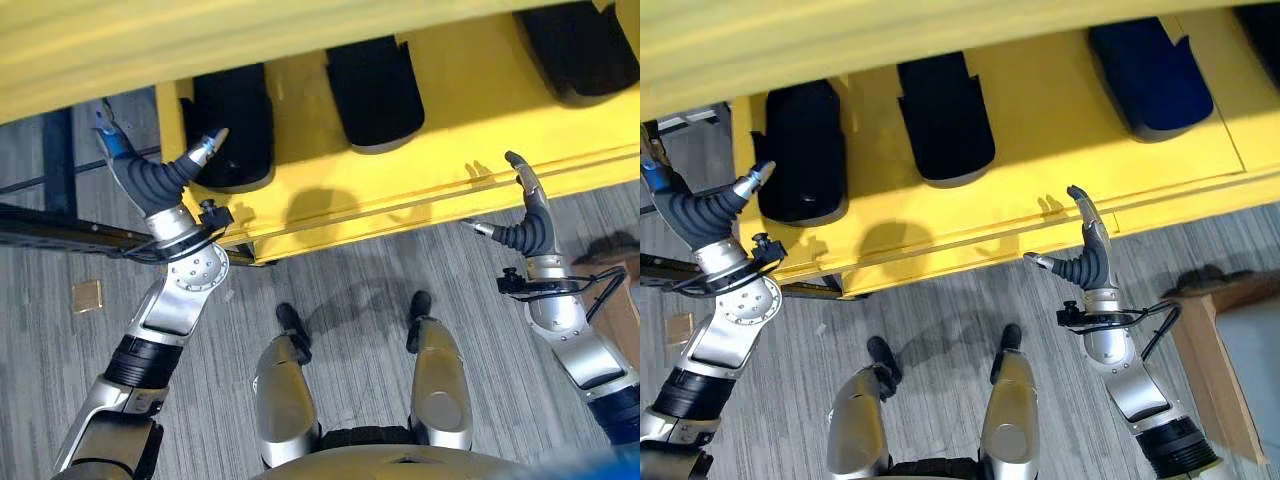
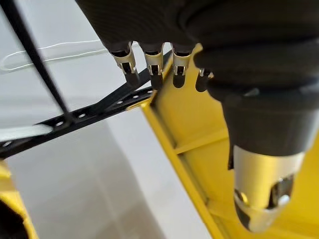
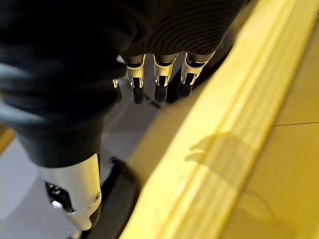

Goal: Move parts from the plastic box to the shelf.

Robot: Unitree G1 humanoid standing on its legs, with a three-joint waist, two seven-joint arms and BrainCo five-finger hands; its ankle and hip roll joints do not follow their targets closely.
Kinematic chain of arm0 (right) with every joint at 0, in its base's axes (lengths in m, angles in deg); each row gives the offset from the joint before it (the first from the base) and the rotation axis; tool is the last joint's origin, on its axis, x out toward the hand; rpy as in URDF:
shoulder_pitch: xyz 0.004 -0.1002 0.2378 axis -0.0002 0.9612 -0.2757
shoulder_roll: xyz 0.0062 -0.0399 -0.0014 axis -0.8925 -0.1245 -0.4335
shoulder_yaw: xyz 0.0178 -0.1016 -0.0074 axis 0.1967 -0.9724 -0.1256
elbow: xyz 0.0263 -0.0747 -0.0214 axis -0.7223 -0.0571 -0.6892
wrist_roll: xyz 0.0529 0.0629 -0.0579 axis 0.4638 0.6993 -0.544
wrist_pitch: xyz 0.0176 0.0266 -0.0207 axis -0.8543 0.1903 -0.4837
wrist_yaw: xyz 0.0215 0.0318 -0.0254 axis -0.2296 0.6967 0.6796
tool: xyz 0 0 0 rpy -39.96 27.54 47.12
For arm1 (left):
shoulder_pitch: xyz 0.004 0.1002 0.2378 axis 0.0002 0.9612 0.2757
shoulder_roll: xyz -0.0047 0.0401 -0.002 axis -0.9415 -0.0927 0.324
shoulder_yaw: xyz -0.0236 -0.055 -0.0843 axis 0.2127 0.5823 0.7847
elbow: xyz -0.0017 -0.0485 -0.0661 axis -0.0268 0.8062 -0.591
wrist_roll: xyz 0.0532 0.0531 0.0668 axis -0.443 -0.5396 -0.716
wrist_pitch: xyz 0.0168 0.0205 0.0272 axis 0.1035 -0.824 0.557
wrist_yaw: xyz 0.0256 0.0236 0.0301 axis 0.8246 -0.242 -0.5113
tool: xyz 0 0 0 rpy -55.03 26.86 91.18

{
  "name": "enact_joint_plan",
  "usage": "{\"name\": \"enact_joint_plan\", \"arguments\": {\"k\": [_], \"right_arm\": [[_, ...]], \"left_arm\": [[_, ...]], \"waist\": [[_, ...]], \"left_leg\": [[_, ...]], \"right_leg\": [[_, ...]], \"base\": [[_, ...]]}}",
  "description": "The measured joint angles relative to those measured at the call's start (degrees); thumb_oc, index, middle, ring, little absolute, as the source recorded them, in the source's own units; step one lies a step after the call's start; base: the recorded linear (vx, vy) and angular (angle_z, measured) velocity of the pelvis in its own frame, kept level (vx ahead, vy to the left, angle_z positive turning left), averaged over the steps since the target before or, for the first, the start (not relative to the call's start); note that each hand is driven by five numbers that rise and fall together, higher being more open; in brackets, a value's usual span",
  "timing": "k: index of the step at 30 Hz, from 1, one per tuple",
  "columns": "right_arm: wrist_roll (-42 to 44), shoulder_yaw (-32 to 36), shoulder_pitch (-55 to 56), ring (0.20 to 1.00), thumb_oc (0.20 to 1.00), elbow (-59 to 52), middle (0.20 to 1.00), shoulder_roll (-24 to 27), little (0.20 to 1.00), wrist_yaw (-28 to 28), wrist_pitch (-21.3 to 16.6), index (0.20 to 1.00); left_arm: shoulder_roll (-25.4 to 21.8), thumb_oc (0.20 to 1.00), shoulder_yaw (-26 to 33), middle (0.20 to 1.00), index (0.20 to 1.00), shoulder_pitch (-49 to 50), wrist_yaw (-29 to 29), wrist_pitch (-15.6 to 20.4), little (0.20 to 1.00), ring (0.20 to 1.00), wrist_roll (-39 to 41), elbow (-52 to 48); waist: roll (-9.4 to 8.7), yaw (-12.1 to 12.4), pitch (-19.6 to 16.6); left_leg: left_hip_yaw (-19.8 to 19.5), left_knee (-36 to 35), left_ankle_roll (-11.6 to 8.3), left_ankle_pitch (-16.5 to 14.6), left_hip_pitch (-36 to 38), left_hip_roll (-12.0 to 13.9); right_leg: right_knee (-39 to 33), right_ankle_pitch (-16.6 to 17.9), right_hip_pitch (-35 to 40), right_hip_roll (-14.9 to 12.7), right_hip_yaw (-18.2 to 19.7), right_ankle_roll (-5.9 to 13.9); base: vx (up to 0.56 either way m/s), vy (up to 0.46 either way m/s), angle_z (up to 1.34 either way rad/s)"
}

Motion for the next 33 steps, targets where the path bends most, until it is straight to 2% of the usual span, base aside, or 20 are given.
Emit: {"name": "enact_joint_plan", "arguments": {"k": [1,3,4,6,8,12,17,22,25,29,33], "right_arm": [[0.0,-0.1,0.7,1.0,1.0,0.0,1.0,0.0,1.0,0.0,-0.3,1.0],[0.0,-0.3,2.3,1.0,1.0,0.2,1.0,0.0,1.0,0.1,-0.5,1.0],[0.0,-0.3,3.9,1.0,1.0,0.4,1.0,0.0,1.0,0.1,-1.4,1.0],[0.0,-0.6,5.1,1.0,1.0,1.0,1.0,0.1,1.0,0.0,-2.2,1.0],[0.0,-1.1,5.6,1.0,1.0,2.1,1.0,0.2,1.0,0.0,-2.8,1.0],[0.0,-2.0,6.3,1.0,1.0,3.3,1.0,0.5,1.0,0.1,-3.7,1.0],[0.0,-2.3,6.6,1.0,1.0,4.0,1.0,0.6,1.0,3.4,-5.6,1.0],[0.1,-4.3,6.2,1.0,1.0,4.7,1.0,2.6,1.0,11.0,-8.3,1.0],[0.2,-7.2,3.7,1.0,1.0,4.9,1.0,3.0,1.0,15.5,-9.3,1.0],[1.3,-11.8,1.2,1.0,1.0,4.9,1.0,5.1,1.0,23.9,-10.4,1.0],[3.5,-15.9,-1.8,1.0,1.0,4.9,1.0,5.2,1.0,33.4,-10.8,1.0]], "left_arm": [[0.1,1.0,0.0,1.0,1.0,2.2,1.2,1.7,1.0,1.0,-2.0,-1.1],[0.2,1.0,-0.5,1.0,1.0,5.6,2.6,3.8,1.0,1.0,-4.6,-0.9],[0.2,1.0,-1.1,1.0,1.0,7.9,2.7,6.2,1.0,1.0,-7.1,-0.9],[0.1,1.0,-1.3,1.0,1.0,11.2,3.3,8.5,1.0,1.0,-9.5,-0.9],[0.1,1.0,-1.5,1.0,1.0,13.0,4.2,9.2,1.0,1.0,-10.6,-0.7],[-0.7,1.0,-2.0,1.0,1.0,17.8,9.8,10.3,1.0,1.0,-10.4,-0.5],[-1.1,1.0,-2.4,1.0,1.0,23.3,16.3,10.5,1.0,1.0,-7.5,4.1],[-1.5,1.0,-3.3,1.0,1.0,26.2,22.3,10.5,1.0,1.0,-1.7,5.5],[-2.0,1.0,-4.7,1.0,1.0,25.5,25.5,10.2,1.0,1.0,-0.6,7.3],[-2.3,1.0,-5.7,1.0,1.0,25.2,28.5,10.0,1.0,1.0,2.1,9.1],[-2.4,1.0,-5.7,1.0,1.0,25.6,28.5,9.8,1.0,1.0,4.8,10.6]], "waist": [[0.19,0.2,-0.6],[0.99,0.5,-5.3],[1.61,0.2,-8.0],[2.51,0.2,-10.4],[3.15,0.6,-13.0],[3.35,1.5,-15.0],[3.11,2.8,-15.5],[1.82,5.0,-15.3],[0.97,5.1,-15.1],[-0.52,6.5,-14.3],[-1.78,7.7,-13.3]], "left_leg": [[0.1,-2.0,-0.12,0.8,1.6,-0.3],[0.3,-4.7,-0.35,1.6,2.5,-0.9],[0.4,-7.1,-0.41,2.5,4.7,-1.4],[0.5,-8.6,-0.5,2.7,7.3,-1.5],[0.4,-9.2,-0.5,2.7,7.6,-1.6],[0.5,-10.2,-0.39,2.8,9.3,-2.0],[0.5,-10.1,-0.26,2.8,9.4,-2.2],[0.1,-10.2,0.68,2.9,8.7,-2.4],[0.0,-10.4,0.85,3.1,8.2,-2.4],[-0.1,-11.1,0.78,3.4,8.1,-2.7],[-0.7,-11.1,0.52,3.8,8.3,-3.1]], "right_leg": [[-1.3,0.3,1.6,0.0,-0.6,0.15],[-2.6,0.3,2.1,0.0,-1.2,0.28],[-4.3,0.5,4.3,0.1,-1.9,0.48],[-6.1,0.5,7.3,0.4,-2.9,0.67],[-6.9,0.4,8.0,0.4,-3.5,0.83],[-8.4,0.7,10.0,0.3,-3.7,1.28],[-8.4,0.8,10.1,0.1,-3.9,1.33],[-8.9,1.0,10.6,-0.3,-5.2,1.7],[-9.4,1.3,10.2,-0.4,-5.8,1.73],[-9.4,1.3,10.3,-0.7,-6.4,1.8],[-10.9,2.0,11.9,-0.7,-7.1,1.7]], "base": [[0.03,-0.065,0.12],[0.05,-0.082,0.08],[0.07,-0.076,0.08],[0.07,-0.057,0.07],[0.06,-0.051,0.05],[0.02,-0.022,0.03],[-0.02,-0.018,0.01],[-0.1,-0.045,0.1],[-0.09,-0.032,0.06],[-0.05,-0.018,0.05],[-0.03,-0.01,0.06]]}}
